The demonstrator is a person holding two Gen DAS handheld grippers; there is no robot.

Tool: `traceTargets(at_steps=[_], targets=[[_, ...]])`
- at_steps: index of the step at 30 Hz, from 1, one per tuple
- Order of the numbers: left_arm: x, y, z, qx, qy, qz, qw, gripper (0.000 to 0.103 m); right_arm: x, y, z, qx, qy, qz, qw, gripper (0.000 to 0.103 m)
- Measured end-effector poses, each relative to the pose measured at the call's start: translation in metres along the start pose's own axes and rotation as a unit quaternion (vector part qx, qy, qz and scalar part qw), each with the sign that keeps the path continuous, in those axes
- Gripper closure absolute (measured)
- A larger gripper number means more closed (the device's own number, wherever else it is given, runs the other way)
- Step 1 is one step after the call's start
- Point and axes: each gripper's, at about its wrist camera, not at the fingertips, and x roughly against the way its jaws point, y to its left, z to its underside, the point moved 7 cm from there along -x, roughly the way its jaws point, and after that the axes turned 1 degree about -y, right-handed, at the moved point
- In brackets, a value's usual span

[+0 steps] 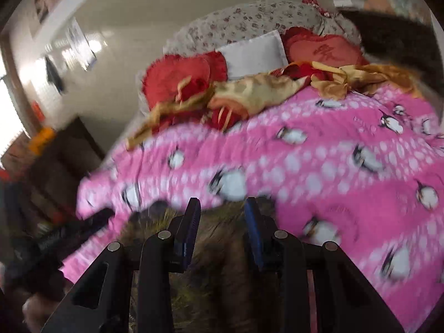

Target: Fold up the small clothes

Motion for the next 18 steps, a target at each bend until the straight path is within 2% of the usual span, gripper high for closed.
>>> traceTargets(at_steps=[1, 2, 4, 7, 9, 10, 12, 14, 17, 18], targets=[[-0.001, -0.001, 0.001, -0.004, -0.005, -0.009, 0.9999, 0.051, -0.005, 0.009, 0.009, 0.014, 0.005, 0.016, 1.000, 0.079], [-0.004, -0.002, 0.003, -0.013, -0.010, -0.024, 0.9996, 0.049, -0.011, 0.017, 0.018, 0.031, 0.016, 0.041, 0.999, 0.081], [-0.015, 0.003, 0.009, -0.026, 0.001, -0.041, 0.9988, 0.046, -0.023, 0.022, 0.030, 0.059, 0.032, 0.079, 0.995, 0.086], [-0.039, 0.021, 0.022, -0.022, 0.034, -0.059, 0.9974, 0.045, -0.045, 0.000, 0.048, 0.070, 0.071, 0.102, 0.990, 0.086], [-0.062, 0.035, 0.039, 0.000, 0.078, -0.048, 0.9958, 0.037, -0.051, -0.020, 0.051, 0.051, 0.076, 0.091, 0.992, 0.086], [-0.063, 0.035, 0.038, -0.002, 0.066, -0.038, 0.9971, 0.035, -0.053, -0.027, 0.052, 0.046, 0.082, 0.085, 0.992, 0.085], [-0.065, 0.031, 0.040, -0.017, 0.069, -0.042, 0.9966, 0.025, -0.055, -0.028, 0.052, 0.045, 0.084, 0.080, 0.992, 0.085], [-0.068, 0.025, 0.042, -0.039, 0.074, -0.049, 0.9953, 0.021, -0.054, -0.029, 0.053, 0.041, 0.084, 0.075, 0.993, 0.085], [-0.068, 0.025, 0.039, -0.038, 0.081, -0.049, 0.9948, 0.021, -0.049, -0.034, 0.057, 0.016, 0.086, 0.041, 0.995, 0.084], [-0.065, 0.024, 0.037, -0.037, 0.083, -0.048, 0.9947, 0.024, -0.047, -0.034, 0.057, 0.012, 0.088, 0.036, 0.995, 0.084]])
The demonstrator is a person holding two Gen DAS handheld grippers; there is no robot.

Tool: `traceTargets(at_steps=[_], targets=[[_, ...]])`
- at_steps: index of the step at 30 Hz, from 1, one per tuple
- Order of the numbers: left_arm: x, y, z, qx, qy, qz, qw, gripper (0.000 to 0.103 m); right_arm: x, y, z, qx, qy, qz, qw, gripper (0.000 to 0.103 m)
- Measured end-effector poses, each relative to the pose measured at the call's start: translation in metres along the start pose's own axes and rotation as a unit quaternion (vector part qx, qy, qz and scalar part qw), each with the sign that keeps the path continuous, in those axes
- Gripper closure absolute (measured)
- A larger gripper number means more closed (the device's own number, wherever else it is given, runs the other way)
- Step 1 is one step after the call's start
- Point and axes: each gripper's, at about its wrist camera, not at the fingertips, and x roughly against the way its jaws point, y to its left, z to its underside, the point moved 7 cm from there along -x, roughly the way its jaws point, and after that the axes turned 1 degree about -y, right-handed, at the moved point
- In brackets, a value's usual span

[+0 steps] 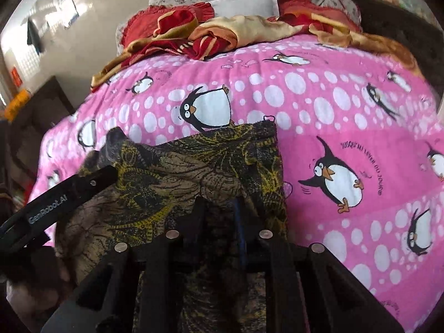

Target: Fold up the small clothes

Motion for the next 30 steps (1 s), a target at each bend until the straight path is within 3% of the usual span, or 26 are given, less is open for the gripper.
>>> traceTargets(at_steps=[2, 5, 7, 11, 12, 14, 17, 19, 24, 30], targets=[[0.022, 0.005, -0.006, 0.005, -0.003, 0.006, 1.0000, 0.032, 0.008, 0.003, -0.001, 0.004, 0.011, -0.013, 1.000, 0.084], [0.075, 0.003, -0.006, -0.027, -0.040, 0.027, 0.9985, 0.032, 0.049, 0.015, -0.001, 0.048, -0.010, -0.027, 0.998, 0.084], [0.101, 0.006, 0.008, -0.052, -0.042, 0.025, 0.9974, 0.033, 0.081, 0.029, 0.014, 0.099, -0.019, -0.047, 0.994, 0.084], [0.142, -0.001, 0.067, -0.129, -0.024, 0.041, 0.9904, 0.054, 0.118, 0.047, 0.065, 0.166, -0.004, -0.076, 0.983, 0.084], [0.144, -0.005, 0.078, -0.139, -0.017, 0.042, 0.9893, 0.066, 0.123, 0.050, 0.077, 0.178, -0.003, -0.080, 0.981, 0.084], [0.148, -0.006, 0.112, -0.155, 0.011, 0.046, 0.9867, 0.073, 0.129, 0.056, 0.104, 0.197, 0.007, -0.084, 0.977, 0.084], [0.137, -0.007, 0.155, -0.170, 0.050, 0.051, 0.9829, 0.075, 0.127, 0.054, 0.138, 0.210, 0.023, -0.081, 0.974, 0.084], [0.134, -0.004, 0.165, -0.178, 0.027, 0.048, 0.9825, 0.075, 0.123, 0.052, 0.150, 0.213, 0.020, -0.088, 0.973, 0.084], [0.122, 0.001, 0.158, -0.137, 0.020, 0.083, 0.9869, 0.076, 0.119, 0.044, 0.152, 0.193, 0.009, -0.116, 0.974, 0.084], [0.126, -0.002, 0.160, -0.155, -0.001, 0.067, 0.9856, 0.074, 0.118, 0.041, 0.152, 0.189, 0.004, -0.138, 0.972, 0.084]])
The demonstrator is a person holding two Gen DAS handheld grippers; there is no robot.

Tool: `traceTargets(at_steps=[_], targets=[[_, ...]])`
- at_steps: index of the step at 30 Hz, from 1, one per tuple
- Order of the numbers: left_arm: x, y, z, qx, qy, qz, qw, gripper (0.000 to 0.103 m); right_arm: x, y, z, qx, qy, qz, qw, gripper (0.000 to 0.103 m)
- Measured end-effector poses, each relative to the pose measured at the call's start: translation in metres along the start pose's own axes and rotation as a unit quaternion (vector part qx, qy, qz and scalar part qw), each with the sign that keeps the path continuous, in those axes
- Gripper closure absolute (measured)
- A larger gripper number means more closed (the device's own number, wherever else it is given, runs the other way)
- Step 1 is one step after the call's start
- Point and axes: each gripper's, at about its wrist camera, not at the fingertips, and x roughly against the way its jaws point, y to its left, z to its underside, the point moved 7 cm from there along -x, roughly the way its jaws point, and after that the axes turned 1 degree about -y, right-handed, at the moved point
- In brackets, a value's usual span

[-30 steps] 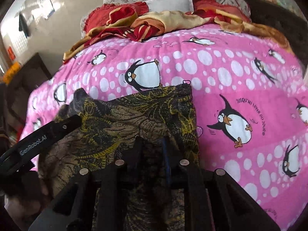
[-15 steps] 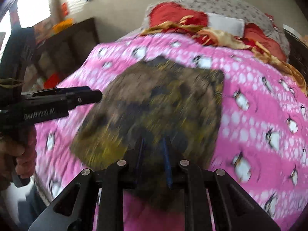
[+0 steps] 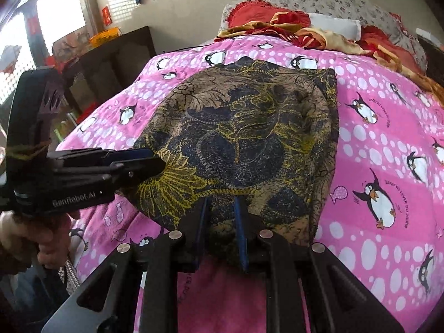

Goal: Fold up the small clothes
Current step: 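Press and square the folded shirt with both open grippers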

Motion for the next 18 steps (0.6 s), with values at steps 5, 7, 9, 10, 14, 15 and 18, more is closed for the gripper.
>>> traceTargets(at_steps=[5, 7, 9, 10, 14, 15, 18], targets=[[0.002, -0.011, -0.003, 0.007, 0.002, 0.047, 0.9989, 0.033, 0.003, 0.001, 0.002, -0.011, -0.003, -0.008, 1.000, 0.084], [0.003, -0.022, -0.003, -0.005, 0.006, 0.068, 0.9977, 0.014, 0.006, 0.004, 0.003, -0.008, -0.001, -0.003, 1.000, 0.081], [0.002, -0.028, -0.003, -0.017, 0.009, 0.059, 0.9980, 0.009, 0.010, 0.007, 0.004, -0.005, -0.005, 0.007, 1.000, 0.081], [0.000, -0.029, -0.003, -0.019, 0.013, 0.056, 0.9982, 0.009, 0.012, 0.008, 0.005, -0.003, -0.005, 0.014, 1.000, 0.081], [-0.002, -0.024, -0.008, 0.038, 0.012, 0.101, 0.9941, 0.000, 0.012, 0.011, 0.010, -0.004, 0.011, 0.015, 1.000, 0.076], [-0.004, -0.021, -0.010, 0.055, 0.016, 0.107, 0.9925, 0.000, 0.011, 0.012, 0.010, -0.004, 0.018, 0.007, 1.000, 0.070], [-0.008, -0.015, -0.016, 0.098, 0.031, 0.121, 0.9873, 0.000, 0.009, 0.012, 0.009, -0.020, 0.033, -0.018, 0.999, 0.061]])
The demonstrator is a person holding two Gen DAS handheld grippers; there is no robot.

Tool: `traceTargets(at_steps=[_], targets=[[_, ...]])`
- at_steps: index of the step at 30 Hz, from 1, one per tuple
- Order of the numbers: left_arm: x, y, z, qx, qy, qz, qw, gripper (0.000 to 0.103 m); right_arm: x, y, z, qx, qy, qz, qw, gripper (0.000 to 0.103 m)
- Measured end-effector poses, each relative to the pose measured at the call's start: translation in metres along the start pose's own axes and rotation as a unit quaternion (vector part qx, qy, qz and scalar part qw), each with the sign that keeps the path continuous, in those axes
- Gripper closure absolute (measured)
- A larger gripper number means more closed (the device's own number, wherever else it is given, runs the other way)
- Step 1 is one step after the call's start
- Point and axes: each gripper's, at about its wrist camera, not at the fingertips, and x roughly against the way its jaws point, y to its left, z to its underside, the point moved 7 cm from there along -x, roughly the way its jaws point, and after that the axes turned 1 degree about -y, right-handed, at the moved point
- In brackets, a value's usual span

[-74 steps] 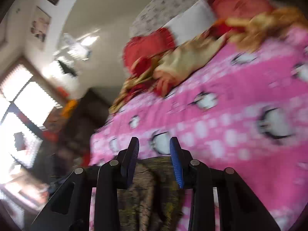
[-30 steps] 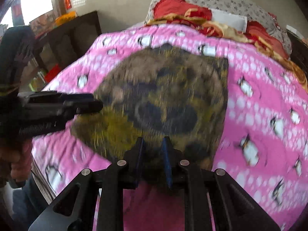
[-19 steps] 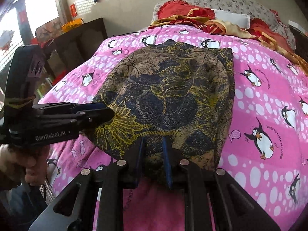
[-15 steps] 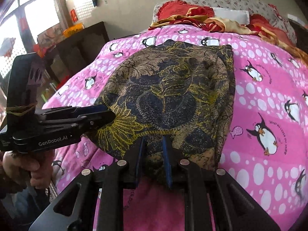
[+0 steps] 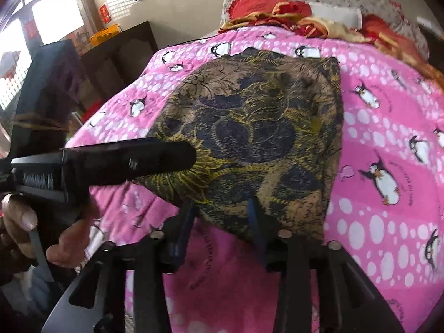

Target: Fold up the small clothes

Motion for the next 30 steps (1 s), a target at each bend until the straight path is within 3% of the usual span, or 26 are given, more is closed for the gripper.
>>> traceTargets(at_steps=[2, 4, 6, 10, 13, 16, 18, 20, 22, 24, 25, 27, 30], targets=[[-0.002, 0.001, -0.002, 0.014, 0.003, 0.000, 0.9999, 0.000, -0.001, 0.001, -0.001, -0.011, 0.006, -0.006, 1.000, 0.056], [-0.002, 0.003, -0.003, 0.025, -0.001, 0.006, 0.9997, 0.000, -0.002, 0.002, -0.003, -0.028, 0.008, -0.028, 0.999, 0.043], [0.001, 0.006, -0.004, 0.045, -0.015, 0.021, 0.9987, 0.000, -0.003, 0.003, -0.003, -0.046, 0.008, -0.044, 0.998, 0.038], [0.006, 0.012, -0.007, 0.078, -0.024, 0.045, 0.9956, 0.000, -0.004, 0.001, -0.003, -0.067, 0.007, -0.065, 0.996, 0.035], [0.004, 0.008, -0.009, 0.065, 0.002, 0.029, 0.9975, 0.000, -0.004, -0.002, -0.002, -0.087, 0.004, -0.083, 0.993, 0.035], [0.003, 0.003, -0.011, 0.050, 0.024, -0.014, 0.9983, 0.000, -0.003, 0.000, -0.002, -0.078, 0.006, -0.082, 0.994, 0.040], [0.014, -0.003, -0.013, 0.034, 0.012, -0.065, 0.9972, 0.000, 0.003, 0.000, -0.004, -0.072, 0.006, -0.067, 0.995, 0.047], [0.025, -0.007, -0.011, 0.004, 0.009, -0.124, 0.9922, 0.000, 0.018, -0.003, -0.006, -0.079, 0.009, -0.057, 0.995, 0.048], [0.030, -0.012, -0.005, -0.021, 0.025, -0.162, 0.9862, 0.000, 0.037, -0.009, -0.005, -0.077, 0.006, -0.019, 0.997, 0.048], [0.040, -0.021, 0.003, -0.056, 0.031, -0.218, 0.9738, 0.000, 0.057, -0.020, 0.001, -0.069, 0.023, 0.064, 0.995, 0.048], [0.044, -0.027, 0.005, -0.067, 0.029, -0.229, 0.9706, 0.000, 0.069, -0.025, 0.004, -0.068, 0.028, 0.093, 0.993, 0.048], [0.055, -0.041, 0.013, -0.087, 0.025, -0.255, 0.9629, 0.000, 0.090, -0.026, 0.008, -0.073, 0.019, 0.106, 0.992, 0.048], [0.073, -0.068, 0.025, -0.097, 0.018, -0.243, 0.9650, 0.000, 0.129, -0.019, 0.008, -0.065, -0.019, 0.117, 0.991, 0.048]])
